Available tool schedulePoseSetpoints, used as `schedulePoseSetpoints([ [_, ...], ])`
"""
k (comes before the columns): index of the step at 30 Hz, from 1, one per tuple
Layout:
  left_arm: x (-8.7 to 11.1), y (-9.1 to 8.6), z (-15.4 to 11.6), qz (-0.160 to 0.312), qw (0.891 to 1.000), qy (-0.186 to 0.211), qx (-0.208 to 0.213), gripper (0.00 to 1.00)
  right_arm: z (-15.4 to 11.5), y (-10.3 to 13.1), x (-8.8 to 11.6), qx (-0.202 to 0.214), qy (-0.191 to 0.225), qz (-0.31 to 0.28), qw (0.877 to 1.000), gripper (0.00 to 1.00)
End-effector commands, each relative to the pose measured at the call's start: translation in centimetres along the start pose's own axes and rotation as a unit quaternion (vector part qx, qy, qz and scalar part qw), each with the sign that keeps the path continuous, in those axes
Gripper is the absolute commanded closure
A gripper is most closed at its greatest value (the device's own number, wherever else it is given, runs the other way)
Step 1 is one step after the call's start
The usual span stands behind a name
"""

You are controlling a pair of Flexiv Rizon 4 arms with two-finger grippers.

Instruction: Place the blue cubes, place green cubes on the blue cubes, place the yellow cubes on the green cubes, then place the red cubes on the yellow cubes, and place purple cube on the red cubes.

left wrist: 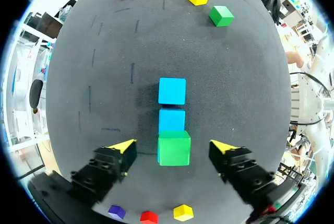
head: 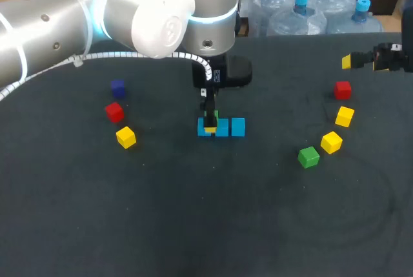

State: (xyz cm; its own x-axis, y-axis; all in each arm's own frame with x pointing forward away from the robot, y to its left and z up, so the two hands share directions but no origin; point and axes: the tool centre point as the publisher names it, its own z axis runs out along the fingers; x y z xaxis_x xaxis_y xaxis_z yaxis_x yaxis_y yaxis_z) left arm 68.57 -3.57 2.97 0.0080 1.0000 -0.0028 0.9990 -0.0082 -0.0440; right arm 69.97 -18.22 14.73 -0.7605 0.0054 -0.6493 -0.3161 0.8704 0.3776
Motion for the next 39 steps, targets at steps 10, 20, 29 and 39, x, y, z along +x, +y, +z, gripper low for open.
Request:
schedulePoseSetpoints([
  [10, -0.3, 0.43, 0.1, -0.002, 1.0, 0.002, -0.001, 0.5, -0.12, 0.04, 0.03, 0.001, 0.0, 0.0, 1.0, 0.0],
  [20, -0.4, 0.55, 0.19, -0.001, 1.0, 0.002, -0.001, 0.56, -0.12, 0.04, 0.03, 0.001, 0.0, 0.0, 1.0, 0.0],
  [29, -0.53, 0.48, 0.17, 0.003, 1.0, 0.0, 0.0, 0.49, -0.12, 0.04, 0.03, 0.001, 0.0, 0.0, 1.0, 0.0],
  [39, -0.41, 0.28, -0.1, 0.006, 1.0, -0.002, -0.004, 0.0, -0.12, 0.04, 0.03, 0.001, 0.0, 0.0, 1.0, 0.0],
])
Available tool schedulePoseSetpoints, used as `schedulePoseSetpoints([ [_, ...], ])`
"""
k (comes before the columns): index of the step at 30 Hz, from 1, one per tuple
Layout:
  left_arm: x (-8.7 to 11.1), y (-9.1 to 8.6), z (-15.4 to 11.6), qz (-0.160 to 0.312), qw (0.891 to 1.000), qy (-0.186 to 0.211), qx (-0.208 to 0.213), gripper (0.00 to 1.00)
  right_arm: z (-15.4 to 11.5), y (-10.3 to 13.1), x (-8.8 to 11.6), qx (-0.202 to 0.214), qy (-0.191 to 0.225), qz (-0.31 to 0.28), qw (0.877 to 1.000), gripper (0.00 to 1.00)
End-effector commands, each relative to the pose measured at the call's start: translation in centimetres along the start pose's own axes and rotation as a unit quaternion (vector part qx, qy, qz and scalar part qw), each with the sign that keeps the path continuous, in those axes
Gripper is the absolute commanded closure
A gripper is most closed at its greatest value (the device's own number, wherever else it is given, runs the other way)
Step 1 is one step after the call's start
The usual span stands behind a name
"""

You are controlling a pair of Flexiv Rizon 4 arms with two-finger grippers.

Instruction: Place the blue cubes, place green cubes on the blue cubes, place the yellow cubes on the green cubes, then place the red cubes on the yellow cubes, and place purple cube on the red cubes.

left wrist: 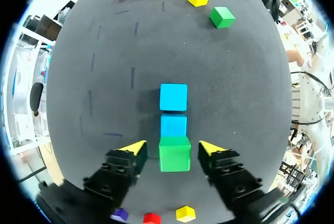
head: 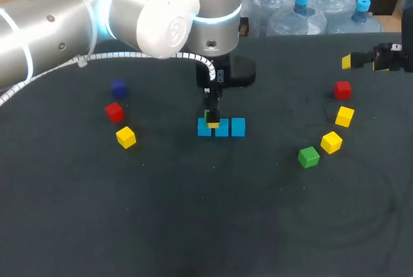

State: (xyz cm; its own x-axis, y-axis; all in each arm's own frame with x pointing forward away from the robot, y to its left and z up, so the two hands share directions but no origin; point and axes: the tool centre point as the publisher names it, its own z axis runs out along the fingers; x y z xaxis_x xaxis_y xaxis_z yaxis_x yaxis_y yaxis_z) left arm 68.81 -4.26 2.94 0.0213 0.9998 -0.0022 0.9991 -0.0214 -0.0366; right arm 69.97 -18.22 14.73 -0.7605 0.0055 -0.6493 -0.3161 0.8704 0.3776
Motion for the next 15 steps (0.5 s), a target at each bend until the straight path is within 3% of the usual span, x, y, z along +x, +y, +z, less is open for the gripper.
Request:
schedulePoseSetpoints([
  [1, 0.3, 0.0, -0.1, -0.001, 1.0, -0.002, -0.001, 0.0, -0.1, 0.0, 0.0, 0.001, 0.0, 0.0, 1.0, 0.0],
  [13, 1.1, 0.3, -1.0, -0.015, 1.0, -0.013, -0.01, 0.0, -0.1, 0.0, 0.0, 0.001, 0.0, 0.0, 1.0, 0.0],
  [14, 1.3, 0.3, -1.2, -0.019, 1.0, -0.015, -0.012, 0.06, -0.1, 0.0, 0.0, 0.001, 0.0, 0.0, 1.0, 0.0],
  [15, 1.5, 0.3, -1.4, -0.02, 1.0, -0.016, -0.014, 0.57, -0.1, 0.0, 0.0, 0.001, 0.0, 0.0, 1.0, 0.0],
])
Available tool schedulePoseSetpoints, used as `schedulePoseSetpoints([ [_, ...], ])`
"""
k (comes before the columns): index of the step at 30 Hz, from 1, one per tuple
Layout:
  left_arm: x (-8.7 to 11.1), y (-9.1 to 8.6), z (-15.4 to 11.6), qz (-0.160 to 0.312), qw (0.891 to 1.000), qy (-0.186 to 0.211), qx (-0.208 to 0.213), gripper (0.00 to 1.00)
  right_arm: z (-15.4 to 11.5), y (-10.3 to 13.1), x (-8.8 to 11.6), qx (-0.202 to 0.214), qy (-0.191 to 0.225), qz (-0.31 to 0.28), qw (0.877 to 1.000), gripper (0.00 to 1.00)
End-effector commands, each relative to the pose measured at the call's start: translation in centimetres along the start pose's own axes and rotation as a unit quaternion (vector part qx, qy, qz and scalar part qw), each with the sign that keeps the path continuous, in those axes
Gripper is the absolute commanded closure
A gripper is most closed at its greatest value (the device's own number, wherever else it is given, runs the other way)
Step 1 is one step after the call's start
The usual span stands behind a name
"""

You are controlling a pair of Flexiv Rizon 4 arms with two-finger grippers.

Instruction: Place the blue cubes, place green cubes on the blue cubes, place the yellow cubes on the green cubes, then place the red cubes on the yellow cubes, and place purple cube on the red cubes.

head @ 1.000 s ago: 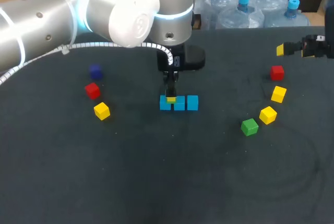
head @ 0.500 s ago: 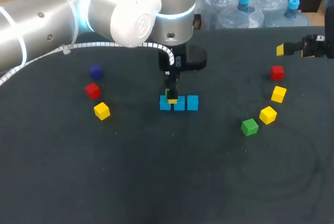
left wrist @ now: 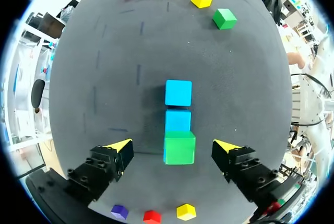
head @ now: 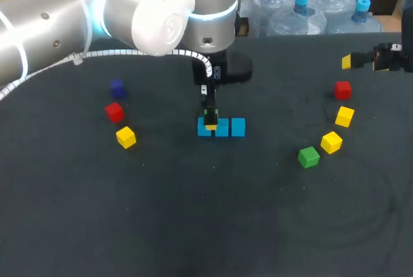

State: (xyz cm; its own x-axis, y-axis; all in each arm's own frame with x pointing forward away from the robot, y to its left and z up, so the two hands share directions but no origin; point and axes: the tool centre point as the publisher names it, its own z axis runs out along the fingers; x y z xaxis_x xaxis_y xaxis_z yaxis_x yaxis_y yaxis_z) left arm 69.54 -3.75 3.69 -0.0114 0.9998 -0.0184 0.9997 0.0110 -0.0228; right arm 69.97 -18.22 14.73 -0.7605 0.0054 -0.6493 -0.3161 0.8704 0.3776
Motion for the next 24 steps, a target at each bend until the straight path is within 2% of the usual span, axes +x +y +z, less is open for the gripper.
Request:
schedulePoseSetpoints([
  [1, 1.2, -0.4, -0.9, -0.008, 1.0, -0.01, -0.01, 0.67, -0.1, 0.0, 0.0, 0.001, 0.0, 0.0, 1.0, 0.0],
  [3, 1.6, -0.5, -1.4, -0.013, 1.0, -0.017, -0.014, 0.59, -0.1, 0.0, 0.0, 0.001, 0.0, 0.0, 1.0, 0.0],
  [4, 1.7, -0.5, -1.8, -0.016, 0.999, -0.025, -0.015, 0.62, -0.1, 0.0, 0.0, 0.001, 0.0, 0.0, 1.0, 0.0],
  [6, 2.1, -0.6, -2.5, -0.025, 0.999, -0.036, -0.017, 0.73, -0.1, 0.0, 0.0, 0.001, 0.0, 0.0, 1.0, 0.0],
  [7, 2.2, -0.7, -2.8, -0.027, 0.999, -0.036, -0.022, 0.92, -0.1, 0.0, 0.0, 0.001, 0.0, 0.0, 1.0, 0.0],
  [8, 2.5, -0.8, -3.2, -0.031, 0.998, -0.039, -0.026, 0.96, -0.1, 0.0, 0.0, 0.001, 0.0, 0.0, 1.0, 0.0],
  [9, 2.6, -0.8, -3.4, -0.033, 0.998, -0.04, -0.029, 0.95, -0.1, 0.0, 0.0, 0.001, 0.0, 0.0, 1.0, 0.0],
  [11, 3.1, -0.9, -3.9, -0.043, 0.997, -0.043, -0.037, 0.85, -0.1, 0.0, 0.0, 0.001, 0.0, 0.0, 1.0, 0.0],
  [12, 3.2, -1.0, -4.0, -0.046, 0.997, -0.044, -0.038, 0.84, -0.1, 0.0, 0.0, 0.001, 0.0, 0.0, 1.0, 0.0],
  [18, 4.6, -1.5, -4.5, -0.079, 0.993, -0.06, -0.06, 0.88, -0.1, 0.0, 0.0, 0.001, 0.0, 0.0, 1.0, 0.0],
  [20, 5.0, -1.8, -4.5, -0.091, 0.992, -0.068, -0.063, 0.93, -0.1, 0.0, 0.0, 0.001, 0.0, 0.0, 1.0, 0.0],
  [24, 6.0, -2.3, -4.5, -0.117, 0.988, -0.075, -0.073, 0.94, -0.1, 0.0, 0.0, 0.001, 0.0, 0.0, 1.0, 0.0],
])
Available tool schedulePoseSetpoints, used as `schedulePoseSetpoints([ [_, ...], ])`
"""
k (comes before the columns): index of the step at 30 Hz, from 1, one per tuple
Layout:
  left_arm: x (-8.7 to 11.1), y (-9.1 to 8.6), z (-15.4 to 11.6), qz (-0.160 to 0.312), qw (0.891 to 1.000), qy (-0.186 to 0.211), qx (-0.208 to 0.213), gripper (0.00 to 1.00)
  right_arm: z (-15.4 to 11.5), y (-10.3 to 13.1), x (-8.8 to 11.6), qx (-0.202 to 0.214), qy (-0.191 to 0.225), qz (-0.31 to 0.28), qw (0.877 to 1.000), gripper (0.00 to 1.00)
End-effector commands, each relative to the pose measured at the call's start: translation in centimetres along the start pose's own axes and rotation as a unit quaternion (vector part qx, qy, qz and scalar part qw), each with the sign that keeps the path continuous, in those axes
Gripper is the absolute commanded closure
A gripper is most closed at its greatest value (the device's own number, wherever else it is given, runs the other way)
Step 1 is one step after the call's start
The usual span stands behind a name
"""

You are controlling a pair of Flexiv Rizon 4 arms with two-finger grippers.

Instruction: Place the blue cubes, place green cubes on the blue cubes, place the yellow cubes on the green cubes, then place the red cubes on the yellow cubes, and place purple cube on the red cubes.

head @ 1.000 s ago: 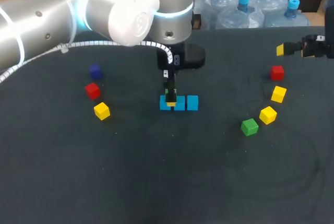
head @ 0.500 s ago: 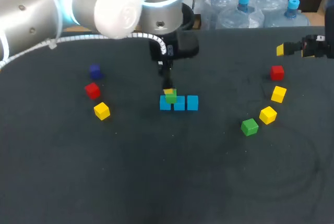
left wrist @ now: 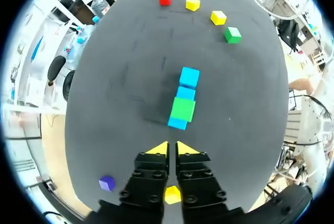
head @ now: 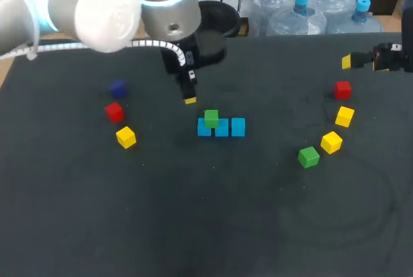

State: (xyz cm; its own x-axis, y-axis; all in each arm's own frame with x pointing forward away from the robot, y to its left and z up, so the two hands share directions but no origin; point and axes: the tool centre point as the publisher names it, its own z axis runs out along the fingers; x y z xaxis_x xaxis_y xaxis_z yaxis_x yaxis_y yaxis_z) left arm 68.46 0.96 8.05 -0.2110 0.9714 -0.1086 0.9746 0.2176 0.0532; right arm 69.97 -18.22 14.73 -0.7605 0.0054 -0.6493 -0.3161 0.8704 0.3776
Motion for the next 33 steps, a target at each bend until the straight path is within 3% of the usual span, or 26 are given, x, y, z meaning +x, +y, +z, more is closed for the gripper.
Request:
schedulePoseSetpoints([
  [1, 1.9, -0.9, -0.4, -0.026, 0.999, -0.031, -0.036, 0.95, -0.1, 0.0, 0.0, 0.001, 0.0, 0.0, 1.0, 0.0],
  [4, 3.1, -1.2, -0.7, -0.062, 0.996, -0.033, -0.059, 1.0, -0.1, 0.0, 0.0, 0.001, 0.0, 0.0, 1.0, 0.0],
  [9, 4.6, -2.7, -1.7, -0.097, 0.99, -0.044, -0.088, 1.0, -0.1, 0.0, 0.0, 0.001, 0.0, 0.0, 1.0, 0.0],
  [12, 5.0, -3.7, -2.5, -0.102, 0.989, -0.053, -0.092, 0.94, -0.1, 0.0, 0.0, 0.001, 0.0, 0.0, 1.0, 0.0],
  [14, 5.2, -4.2, -2.8, -0.109, 0.988, -0.053, -0.099, 0.83, -0.1, 0.0, 0.0, 0.001, 0.0, 0.0, 1.0, 0.0],
  [19, 6.1, -4.9, -2.4, -0.134, 0.983, -0.058, -0.11, 0.8, -0.1, 0.0, 0.0, 0.001, 0.0, 0.0, 1.0, 0.0],
  [24, 7.3, -4.7, -1.7, -0.18, 0.973, -0.076, -0.119, 0.75, -0.1, 0.0, 0.0, 0.001, 0.0, 0.0, 1.0, 0.0],
  [29, 8.0, -3.8, -2.2, -0.235, 0.955, -0.088, -0.157, 0.71, -0.1, 0.0, 0.0, 0.001, 0.0, 0.0, 1.0, 0.0],
  [33, 8.4, -2.9, -3.1, -0.257, 0.945, -0.096, -0.175, 0.73, -0.1, 0.0, 0.0, 0.001, 0.0, 0.0, 1.0, 0.0],
])
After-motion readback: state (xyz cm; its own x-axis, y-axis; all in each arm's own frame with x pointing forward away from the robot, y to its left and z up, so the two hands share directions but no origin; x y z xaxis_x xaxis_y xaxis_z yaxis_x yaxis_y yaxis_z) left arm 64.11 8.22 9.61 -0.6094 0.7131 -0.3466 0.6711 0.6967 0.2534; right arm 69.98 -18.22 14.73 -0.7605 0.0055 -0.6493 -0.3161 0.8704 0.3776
